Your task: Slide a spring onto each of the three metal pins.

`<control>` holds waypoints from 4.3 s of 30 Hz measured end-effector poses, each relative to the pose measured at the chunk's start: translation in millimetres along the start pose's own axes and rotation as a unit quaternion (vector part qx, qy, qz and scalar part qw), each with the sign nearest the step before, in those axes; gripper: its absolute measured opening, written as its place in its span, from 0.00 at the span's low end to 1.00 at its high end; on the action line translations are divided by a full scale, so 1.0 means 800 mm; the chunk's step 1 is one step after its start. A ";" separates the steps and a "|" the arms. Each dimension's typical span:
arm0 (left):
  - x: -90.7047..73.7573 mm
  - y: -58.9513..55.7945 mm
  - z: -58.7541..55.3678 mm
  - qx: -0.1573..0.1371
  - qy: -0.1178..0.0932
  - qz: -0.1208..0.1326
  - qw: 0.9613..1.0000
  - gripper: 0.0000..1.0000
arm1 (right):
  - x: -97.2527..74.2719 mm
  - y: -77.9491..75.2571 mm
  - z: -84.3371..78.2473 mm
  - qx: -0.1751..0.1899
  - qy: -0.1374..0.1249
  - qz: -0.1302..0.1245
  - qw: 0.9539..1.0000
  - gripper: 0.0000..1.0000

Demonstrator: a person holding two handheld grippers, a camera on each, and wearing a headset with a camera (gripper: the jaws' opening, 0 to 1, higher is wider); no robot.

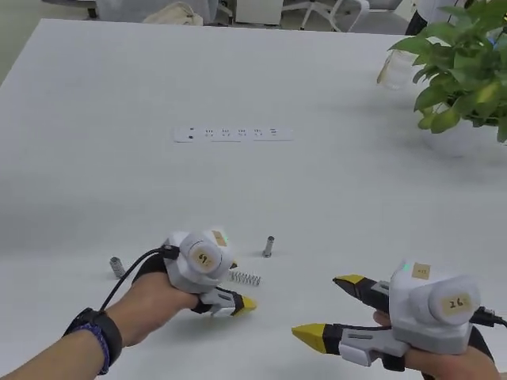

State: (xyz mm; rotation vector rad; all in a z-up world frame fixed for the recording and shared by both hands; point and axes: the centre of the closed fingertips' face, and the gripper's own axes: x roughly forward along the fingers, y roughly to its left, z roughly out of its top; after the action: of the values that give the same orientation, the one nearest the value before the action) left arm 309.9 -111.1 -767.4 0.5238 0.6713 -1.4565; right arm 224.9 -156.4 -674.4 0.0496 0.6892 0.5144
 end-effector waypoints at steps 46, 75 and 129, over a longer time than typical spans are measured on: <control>-0.005 -0.011 -0.040 0.010 0.058 -0.001 0.998 0.02 | -0.005 0.011 -0.011 -0.005 0.011 0.012 1.000 0.72; -0.093 -0.006 -0.055 -0.034 0.005 0.046 0.998 0.02 | 0.008 0.033 -0.011 -0.023 0.019 0.046 0.999 0.71; -0.163 -0.040 -0.021 -0.002 -0.037 0.074 0.997 0.02 | 0.036 0.058 0.020 -0.049 0.003 0.095 0.994 0.65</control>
State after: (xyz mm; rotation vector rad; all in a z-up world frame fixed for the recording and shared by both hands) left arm 277.3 -7.3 -686.4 0.5024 0.5650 -1.3283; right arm 233.5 -100.4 -669.1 0.0211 0.6682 0.7303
